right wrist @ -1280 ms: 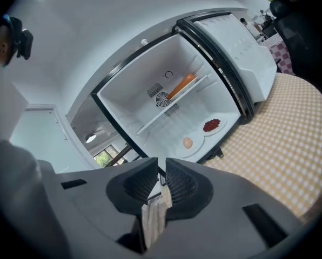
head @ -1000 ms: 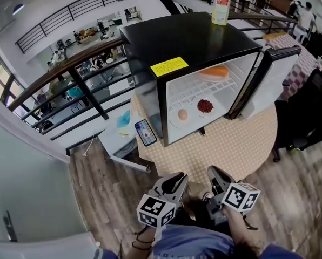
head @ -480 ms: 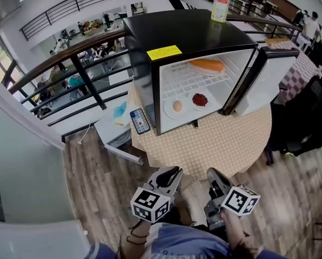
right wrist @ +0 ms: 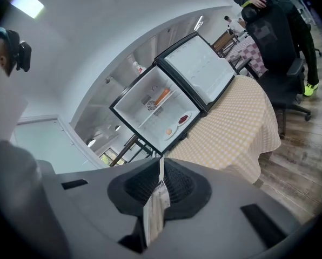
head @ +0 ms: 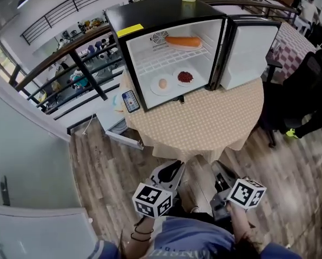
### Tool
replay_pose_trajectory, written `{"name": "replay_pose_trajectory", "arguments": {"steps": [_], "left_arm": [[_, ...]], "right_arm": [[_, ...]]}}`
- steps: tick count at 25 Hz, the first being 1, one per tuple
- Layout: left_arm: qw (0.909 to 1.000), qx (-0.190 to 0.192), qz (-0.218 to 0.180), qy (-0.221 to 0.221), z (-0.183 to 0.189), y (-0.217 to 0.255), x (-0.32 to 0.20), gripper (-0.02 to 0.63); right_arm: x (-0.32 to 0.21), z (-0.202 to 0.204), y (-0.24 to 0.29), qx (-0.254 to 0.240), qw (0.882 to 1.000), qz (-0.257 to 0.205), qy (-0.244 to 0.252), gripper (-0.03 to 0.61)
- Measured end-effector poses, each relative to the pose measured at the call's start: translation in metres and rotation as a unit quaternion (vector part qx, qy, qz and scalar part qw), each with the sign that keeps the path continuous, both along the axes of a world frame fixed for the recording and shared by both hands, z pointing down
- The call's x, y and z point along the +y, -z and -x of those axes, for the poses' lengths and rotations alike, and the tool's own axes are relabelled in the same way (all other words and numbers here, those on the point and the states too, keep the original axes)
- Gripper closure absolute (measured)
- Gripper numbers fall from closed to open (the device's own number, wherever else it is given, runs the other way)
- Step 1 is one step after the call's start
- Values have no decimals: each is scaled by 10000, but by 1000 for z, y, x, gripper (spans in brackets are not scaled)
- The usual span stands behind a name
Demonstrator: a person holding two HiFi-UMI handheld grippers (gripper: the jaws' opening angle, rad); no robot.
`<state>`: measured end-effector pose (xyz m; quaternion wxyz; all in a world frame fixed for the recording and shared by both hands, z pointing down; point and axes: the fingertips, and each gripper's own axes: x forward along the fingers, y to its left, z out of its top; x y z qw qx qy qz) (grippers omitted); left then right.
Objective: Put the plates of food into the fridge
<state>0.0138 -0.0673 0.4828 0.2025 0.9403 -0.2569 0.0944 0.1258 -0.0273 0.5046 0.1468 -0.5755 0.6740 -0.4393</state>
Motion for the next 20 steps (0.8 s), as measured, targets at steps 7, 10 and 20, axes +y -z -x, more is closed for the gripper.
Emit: {"name": "replay_pose_trajectory", "arguments": {"steps": [7, 10, 20], "left_arm": [[9997, -93, -177, 120, -6, 4, 69, 565], [9994, -127, -232, 222, -3, 3, 98, 565], [9987, -217, -355, 308, -1, 0, 167, 565]], "right_arm": [[57, -14, -2, 14, 9998, -122, 129, 541], [79, -9, -4, 37, 9994, -132, 303, 541], [138, 9, -7, 164, 9965, -291, 768, 541]]}}
